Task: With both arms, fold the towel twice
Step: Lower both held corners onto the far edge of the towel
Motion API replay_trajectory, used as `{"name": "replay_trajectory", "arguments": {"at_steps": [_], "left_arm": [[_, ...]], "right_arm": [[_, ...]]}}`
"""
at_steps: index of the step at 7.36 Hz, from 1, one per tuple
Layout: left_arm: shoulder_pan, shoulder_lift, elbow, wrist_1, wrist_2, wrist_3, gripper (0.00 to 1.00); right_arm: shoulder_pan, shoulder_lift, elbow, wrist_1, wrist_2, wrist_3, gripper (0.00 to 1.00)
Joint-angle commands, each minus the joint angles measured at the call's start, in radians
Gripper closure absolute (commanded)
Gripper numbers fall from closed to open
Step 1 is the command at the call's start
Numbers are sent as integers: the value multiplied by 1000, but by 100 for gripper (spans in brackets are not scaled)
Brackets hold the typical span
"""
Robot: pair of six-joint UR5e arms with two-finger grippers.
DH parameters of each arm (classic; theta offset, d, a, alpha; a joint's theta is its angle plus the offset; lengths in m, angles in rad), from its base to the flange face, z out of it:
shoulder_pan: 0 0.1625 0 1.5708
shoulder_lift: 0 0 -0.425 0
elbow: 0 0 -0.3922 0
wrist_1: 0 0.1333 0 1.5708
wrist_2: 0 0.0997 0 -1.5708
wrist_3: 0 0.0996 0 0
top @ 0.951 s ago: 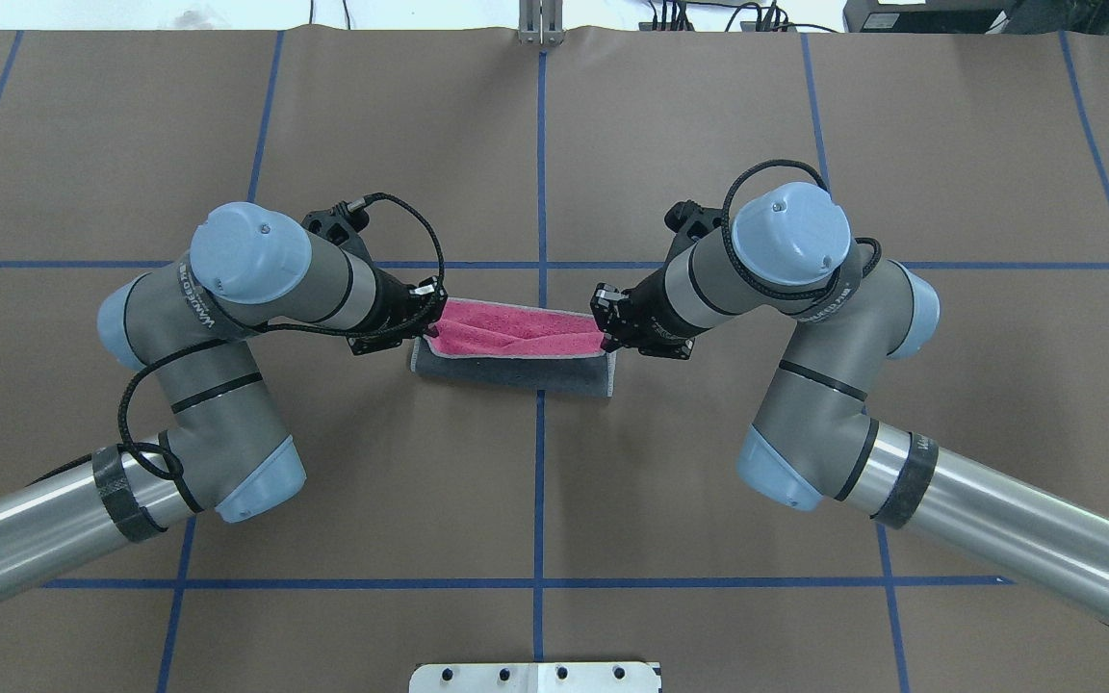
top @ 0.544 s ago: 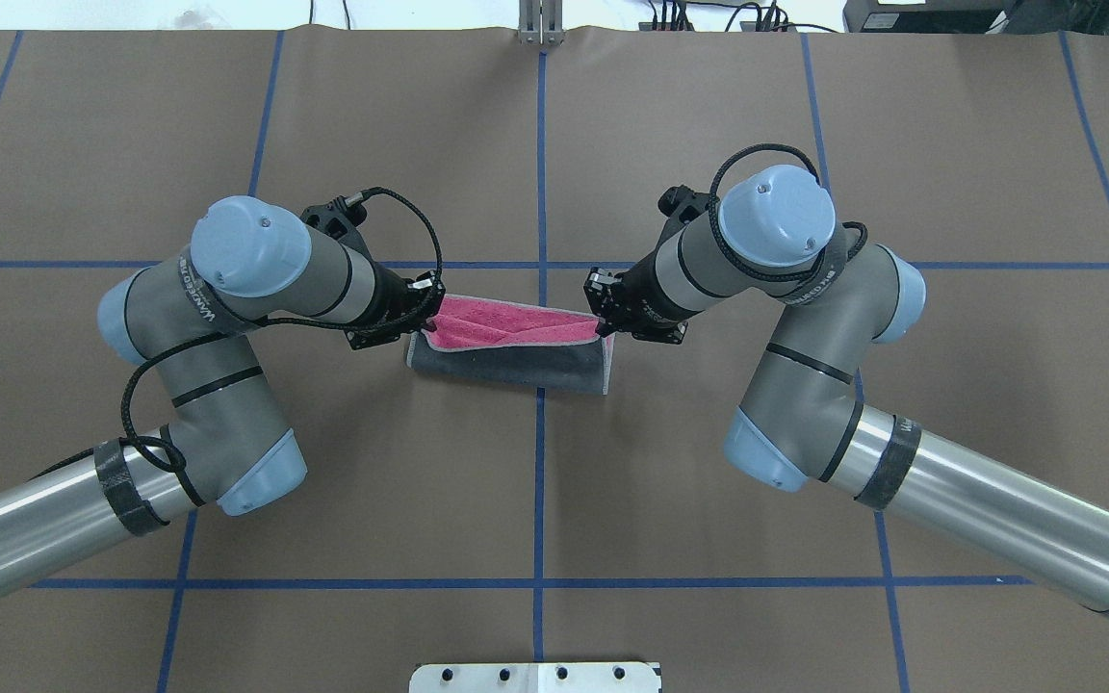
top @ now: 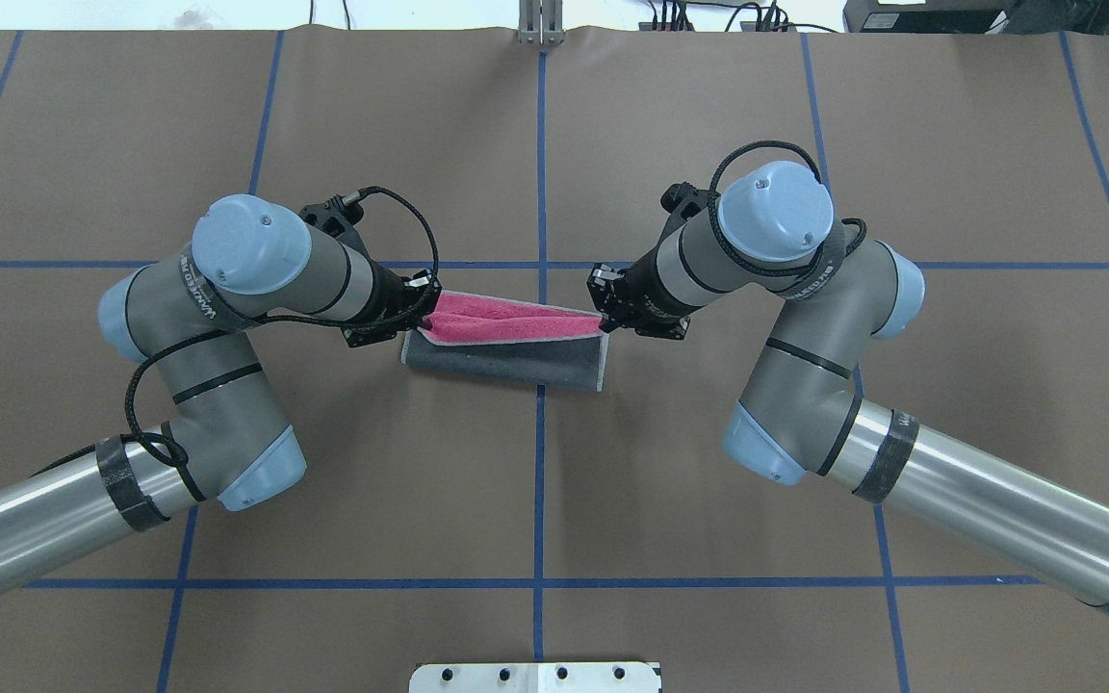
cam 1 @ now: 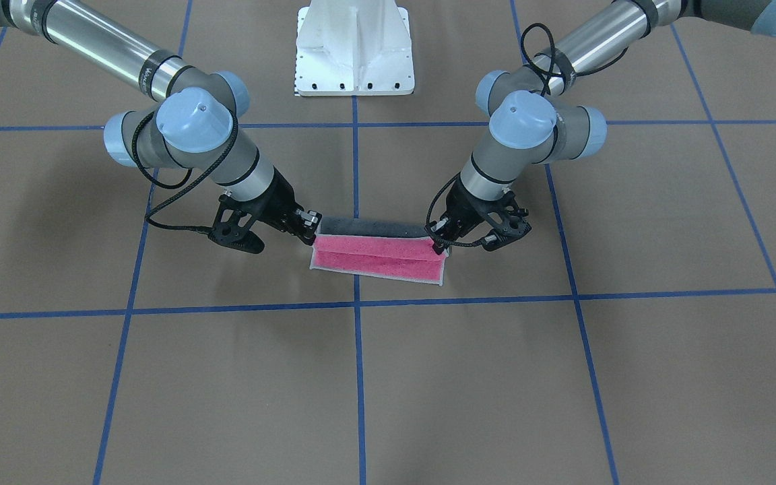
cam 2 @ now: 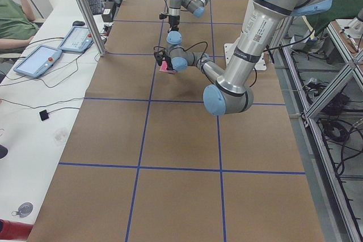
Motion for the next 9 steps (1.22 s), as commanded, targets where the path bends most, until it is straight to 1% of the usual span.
{"name": "replay_trajectory", "arguments": {"at_steps": [1, 3, 4, 5, 6, 7, 9], "left_arm": [[-5, 1, 3, 0, 0, 0, 100], [-9, -5, 2, -3, -1, 0, 100], [-9, -7, 2, -6, 0, -2, 51], [-8, -8, 0, -6, 0, 1, 1], [-8, -16, 2, -6, 0, 0, 0], [-8, -18, 3, -3, 0, 0, 0], [-8, -37, 25, -3, 0, -2, 0]], "right_arm": [[1, 1, -2, 0, 0, 0, 100], [1, 1, -2, 0, 0, 0, 100], [-1, 3, -2, 3, 0, 0, 100], [1, 11, -2, 3, 2, 2, 87], [1, 11, 0, 5, 2, -2, 7], [16, 11, 6, 5, 6, 1, 1], [33, 11, 6, 5, 11, 2, 1]]}}
